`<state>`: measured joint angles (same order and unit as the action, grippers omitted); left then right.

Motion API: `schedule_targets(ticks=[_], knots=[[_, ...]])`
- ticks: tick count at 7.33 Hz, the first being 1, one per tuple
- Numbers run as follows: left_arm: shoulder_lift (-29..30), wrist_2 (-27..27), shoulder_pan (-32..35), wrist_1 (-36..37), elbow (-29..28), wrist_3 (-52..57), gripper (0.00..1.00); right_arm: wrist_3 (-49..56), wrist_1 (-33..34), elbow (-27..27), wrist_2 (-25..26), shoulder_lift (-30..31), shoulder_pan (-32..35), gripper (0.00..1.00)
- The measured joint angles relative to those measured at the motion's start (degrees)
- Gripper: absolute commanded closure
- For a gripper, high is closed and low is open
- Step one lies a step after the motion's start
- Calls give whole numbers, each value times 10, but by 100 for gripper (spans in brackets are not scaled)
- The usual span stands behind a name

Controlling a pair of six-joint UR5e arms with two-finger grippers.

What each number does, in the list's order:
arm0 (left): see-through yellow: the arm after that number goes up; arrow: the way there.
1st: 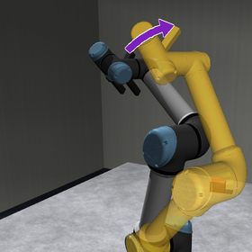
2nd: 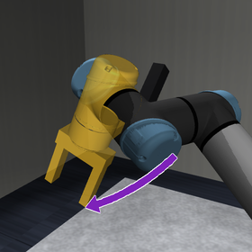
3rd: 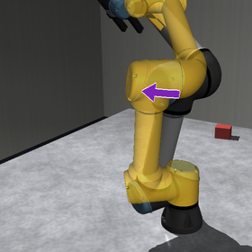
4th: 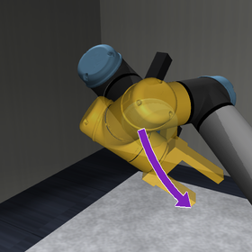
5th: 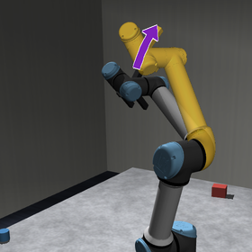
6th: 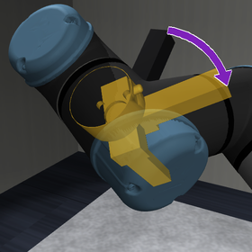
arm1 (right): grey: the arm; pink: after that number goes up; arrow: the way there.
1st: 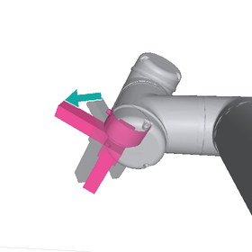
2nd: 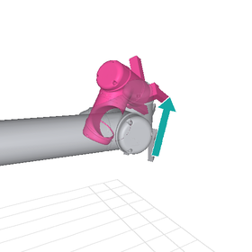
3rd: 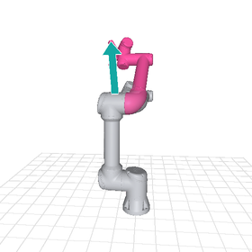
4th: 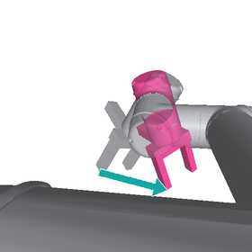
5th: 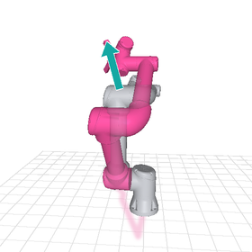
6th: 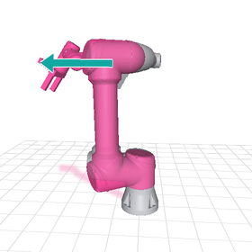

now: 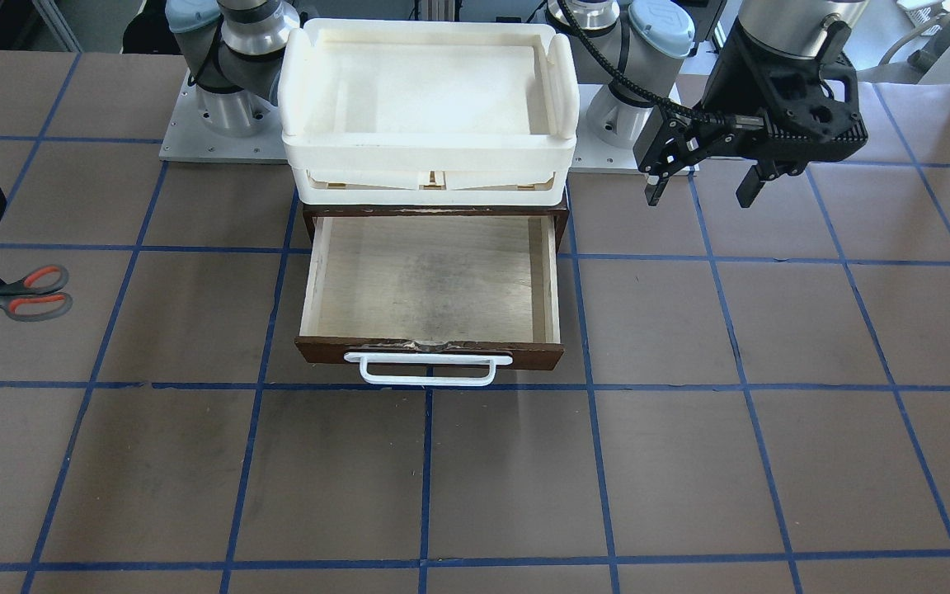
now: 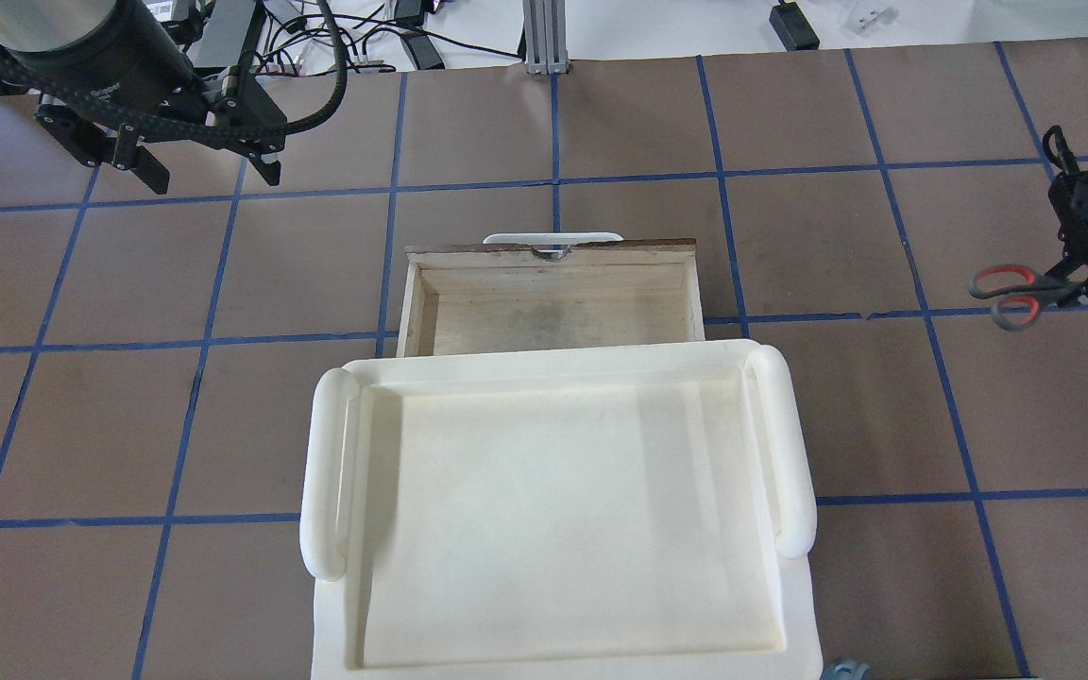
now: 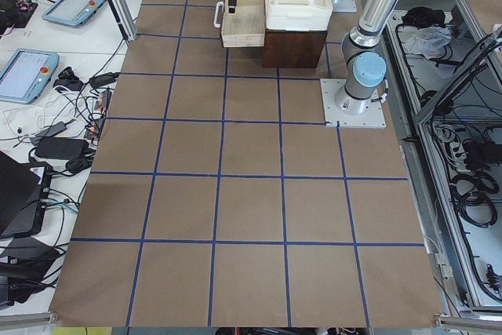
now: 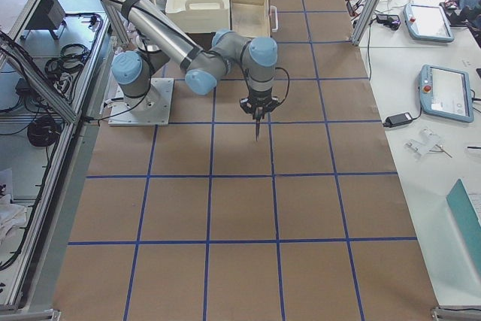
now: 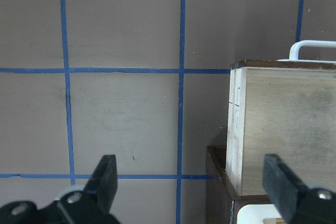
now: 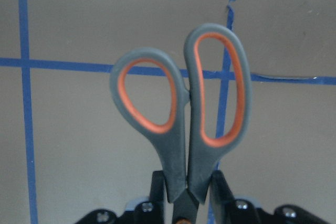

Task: Put scissors in drawer and close it
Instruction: 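Carry the scissors with the right gripper over the open drawer and lower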

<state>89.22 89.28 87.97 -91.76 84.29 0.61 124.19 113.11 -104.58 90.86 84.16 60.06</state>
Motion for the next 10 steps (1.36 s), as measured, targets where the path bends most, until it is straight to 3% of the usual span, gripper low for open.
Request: schedule_targets(ticks=[3,6,10], knots=[[-1,0,-2,1,3,5,0,-157,-78,96,-4,3,171,100],[-7,6,-6,0,12,50,0,-342,-76,120,-24,-11,321,100],[-14,8,-8,3,37,58,0,-479,-55,171,-11,-97,497,100]])
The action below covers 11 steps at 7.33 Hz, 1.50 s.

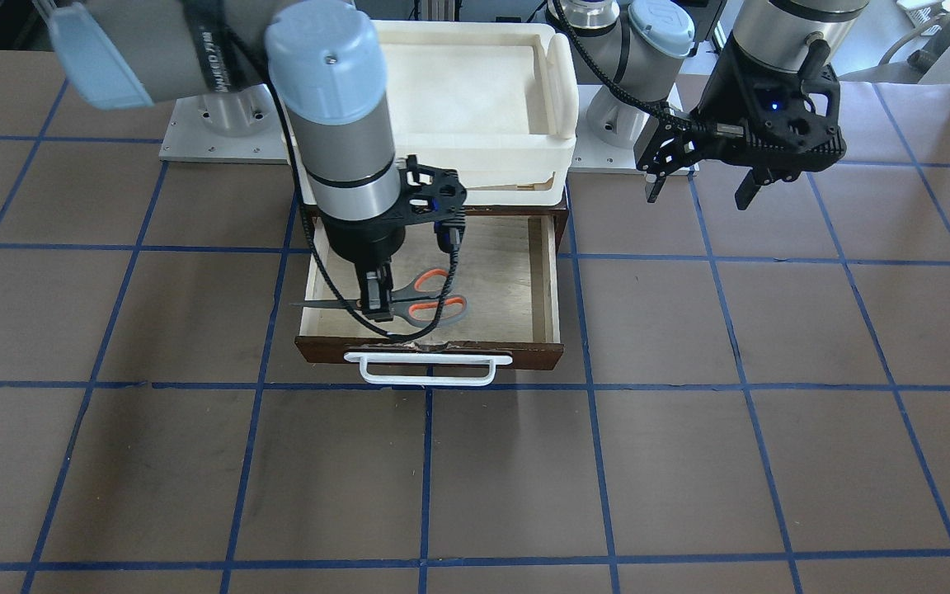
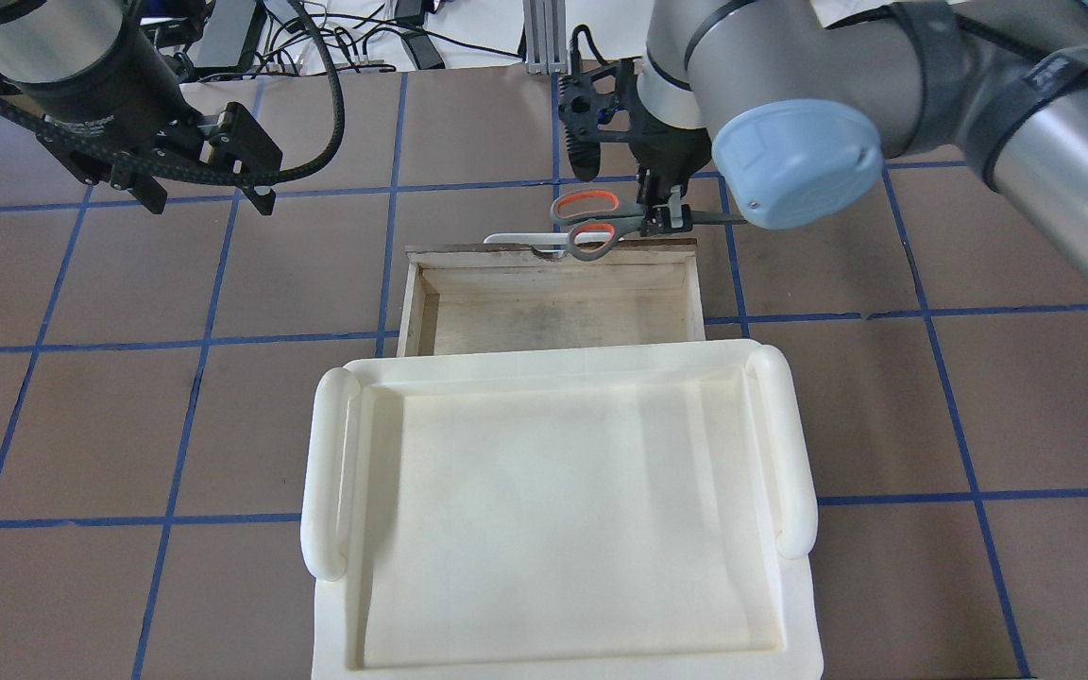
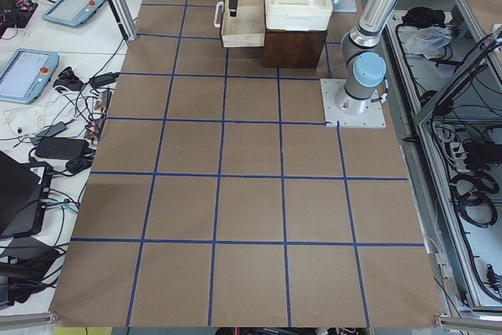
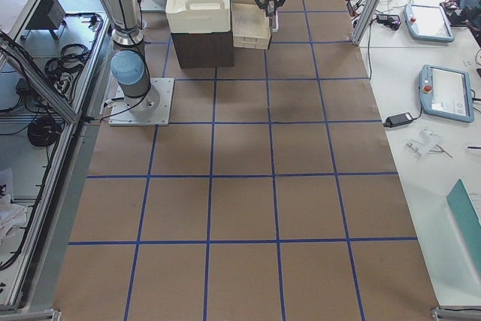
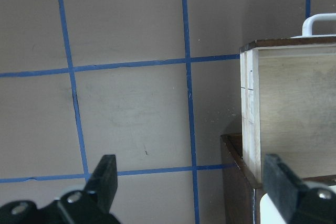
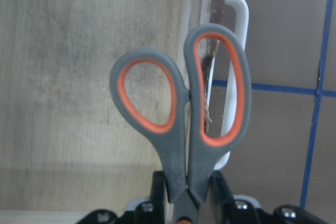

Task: Put scissors in drawer and close it
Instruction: 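Carry the scissors with the right gripper over the open drawer and lower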

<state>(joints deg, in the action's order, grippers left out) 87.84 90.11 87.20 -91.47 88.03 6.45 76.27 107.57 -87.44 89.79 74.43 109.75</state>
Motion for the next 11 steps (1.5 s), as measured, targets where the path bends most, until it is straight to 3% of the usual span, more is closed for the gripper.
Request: schedule_targets(ticks=[4,5,6,11], knots=[[-2,1,-4,0,2,-1,0,-43,-6,-21,16,-33,63,100],[-2,2,-4,0,1,-1,0,-44,-6,-27,14,-34,65,32],[-2,4,-4,0,0,-1,0,-44,-5,-29,13,-34,66,0],[-2,4,-4,-1,-1,-1,0,-43,2,-28,20,6,32,0]])
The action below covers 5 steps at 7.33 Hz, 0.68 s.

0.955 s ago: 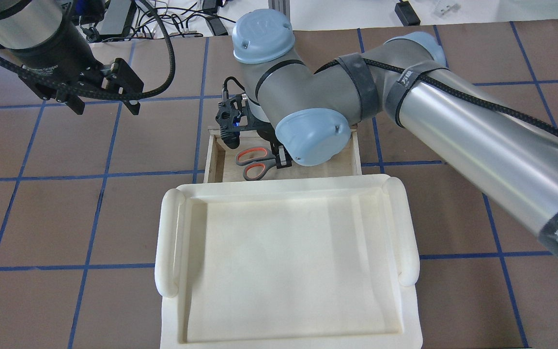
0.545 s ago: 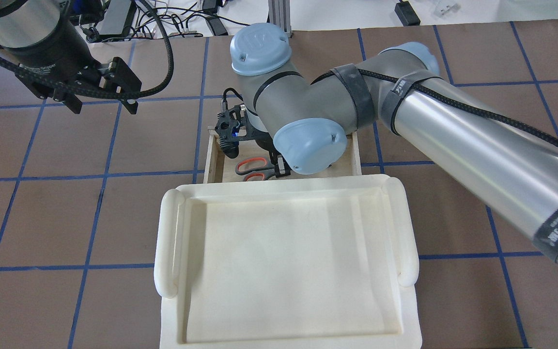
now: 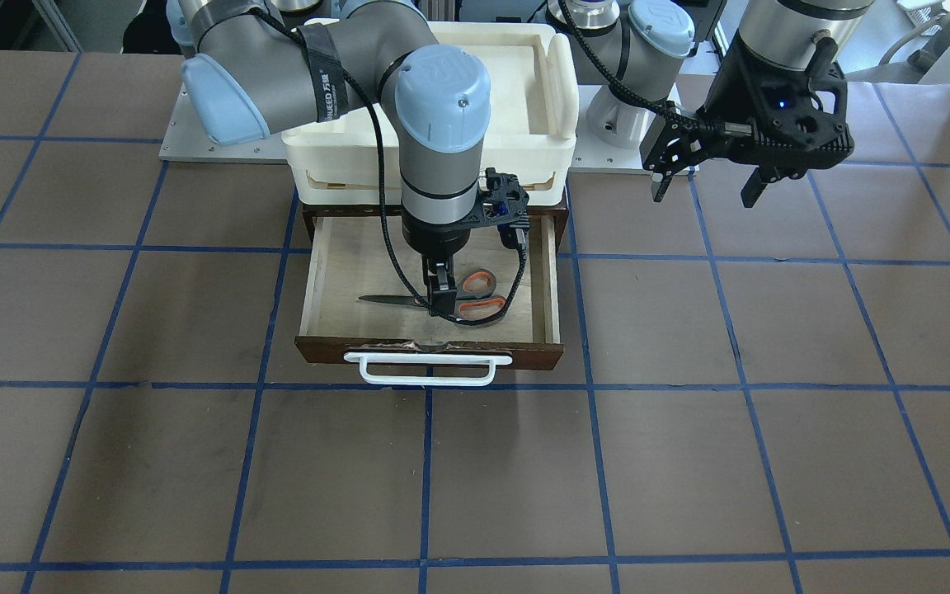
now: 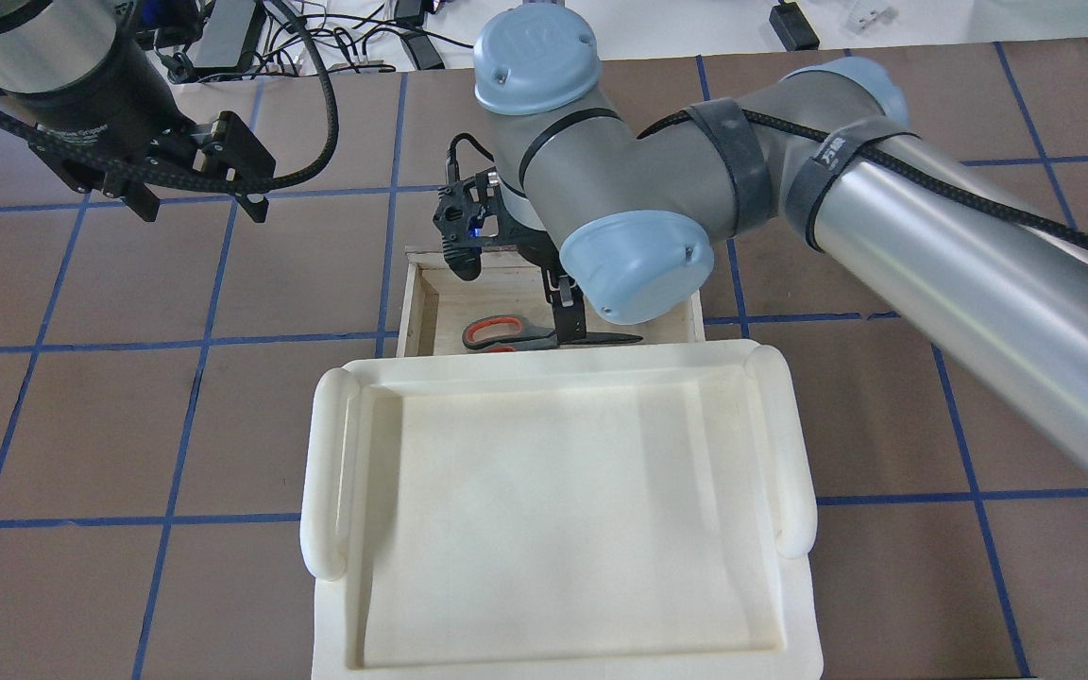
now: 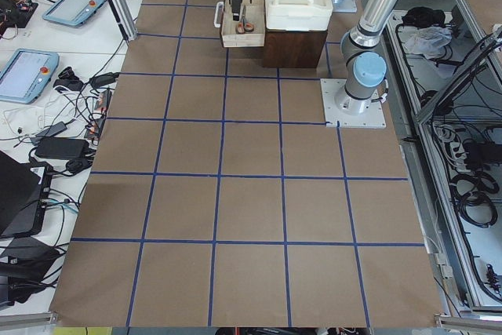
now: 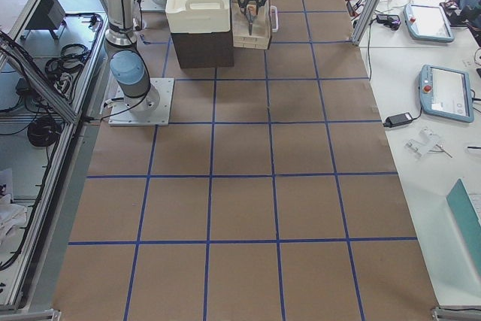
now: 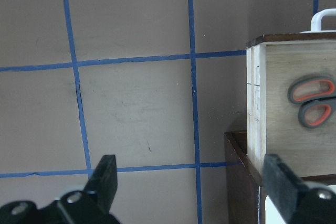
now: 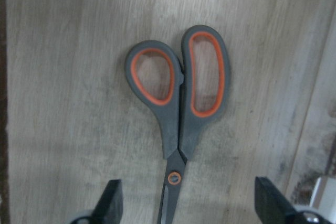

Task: Put scissors in drawer and close it
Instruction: 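Open the right gripper to release the scissors and raise it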

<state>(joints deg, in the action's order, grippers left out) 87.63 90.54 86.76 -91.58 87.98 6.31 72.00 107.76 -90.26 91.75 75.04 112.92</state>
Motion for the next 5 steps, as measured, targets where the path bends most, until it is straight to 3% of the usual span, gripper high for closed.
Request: schedule_targets(ticks=[5], knots=[[44,-6,4,28,-26,-8,0,-41,-74,-4,-2,125,-221,0]])
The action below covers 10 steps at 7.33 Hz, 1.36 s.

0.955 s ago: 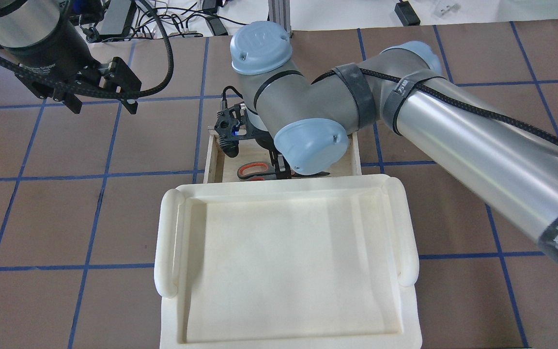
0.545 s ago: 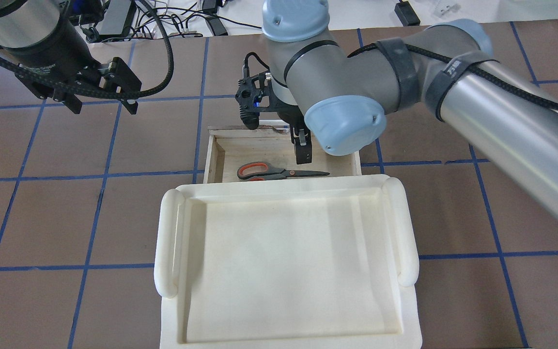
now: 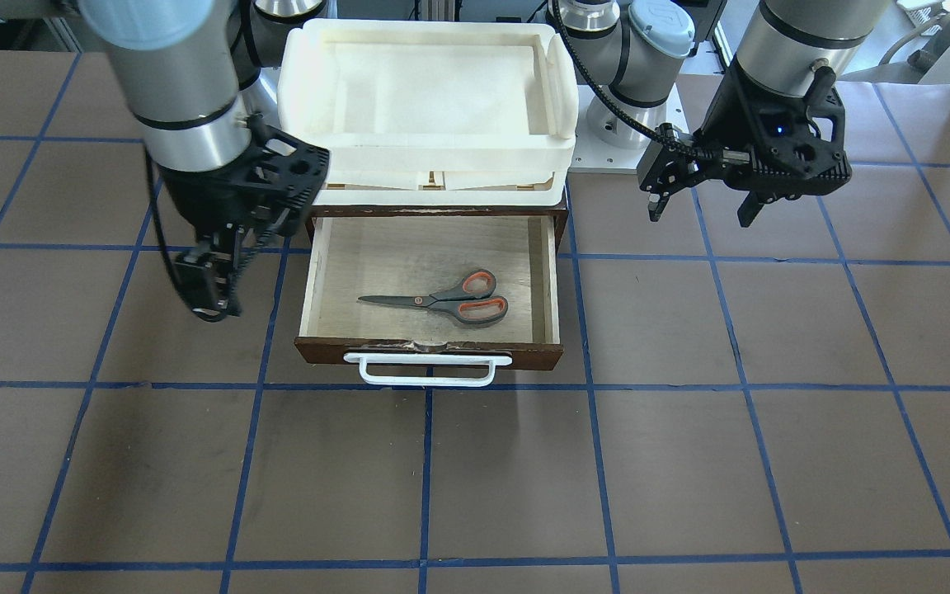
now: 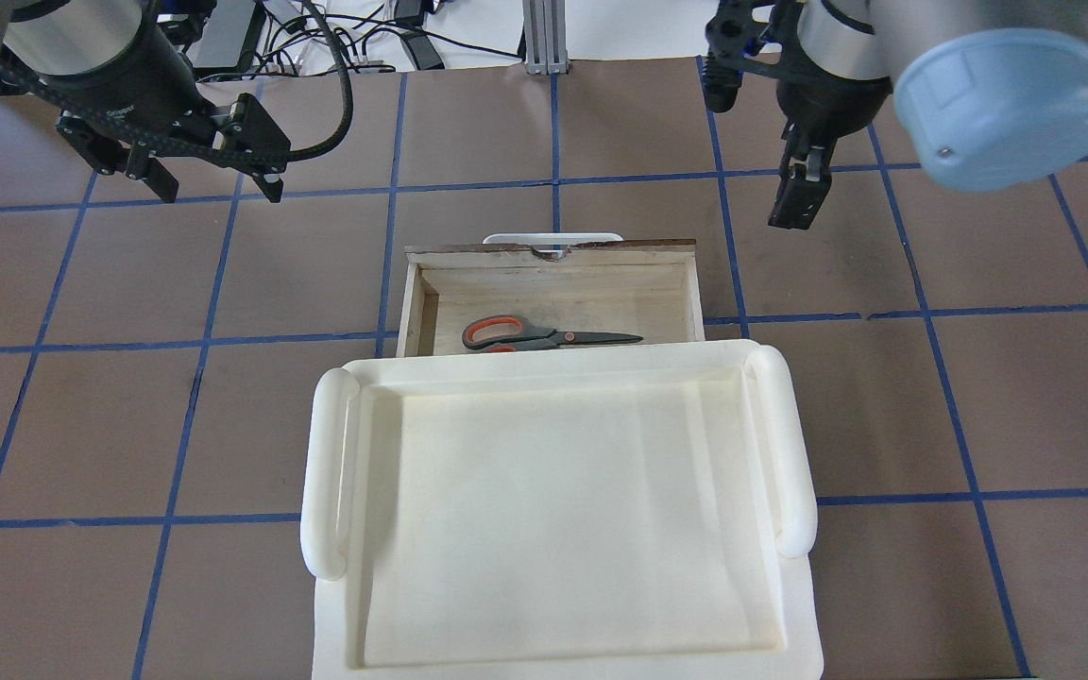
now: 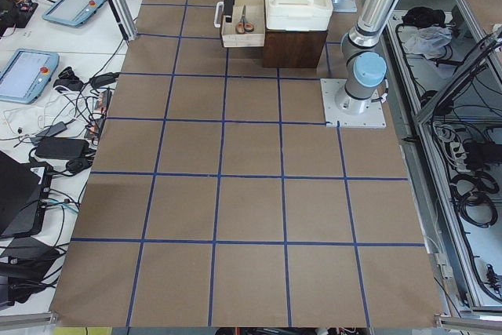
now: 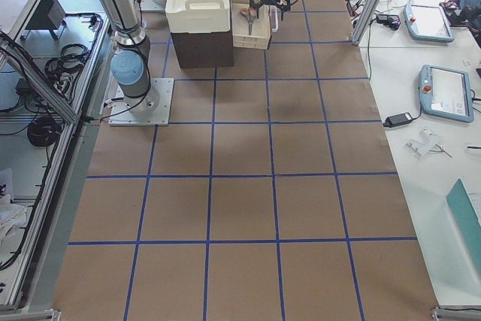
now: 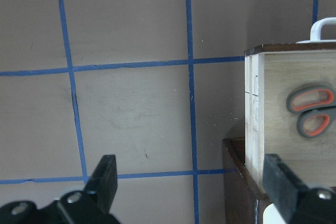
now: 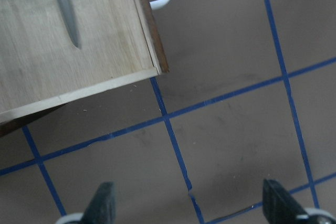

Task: Put scissors in drawer and close it
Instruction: 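Open the right gripper to release the scissors and raise it, then move the left gripper over the white drawer handle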

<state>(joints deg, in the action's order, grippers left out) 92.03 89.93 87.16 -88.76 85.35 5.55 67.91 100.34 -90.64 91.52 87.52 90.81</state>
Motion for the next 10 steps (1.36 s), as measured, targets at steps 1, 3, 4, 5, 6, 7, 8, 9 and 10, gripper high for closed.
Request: schedule_targets(ticks=[1,3,4,5,6,7,8,9,10], knots=[[19,-2,2,4,-20,-1,0,-62,-6,-1,-1,18,-27,0],[68,-4,18,12,-67,-2,0,-294,-5,-5,-4,35,-46,0],[94,-6,29,31,-82,-2,0,-405,-5,-6,-7,39,-45,0],[121,-7,44,52,-90,-2,0,-497,-6,-6,-13,45,-36,0],[143,-8,62,65,-94,-3,0,-572,-8,-6,-16,50,-19,0],[158,-8,76,71,-98,-3,0,-630,-9,-6,-14,53,2,0],[170,-19,84,73,-102,-11,0,-669,-9,-6,-15,54,18,0],[182,-37,88,75,-106,-25,0,-688,-7,-7,-17,54,25,0],[194,-47,94,76,-109,-36,0,-695,-6,-8,-15,55,28,0]])
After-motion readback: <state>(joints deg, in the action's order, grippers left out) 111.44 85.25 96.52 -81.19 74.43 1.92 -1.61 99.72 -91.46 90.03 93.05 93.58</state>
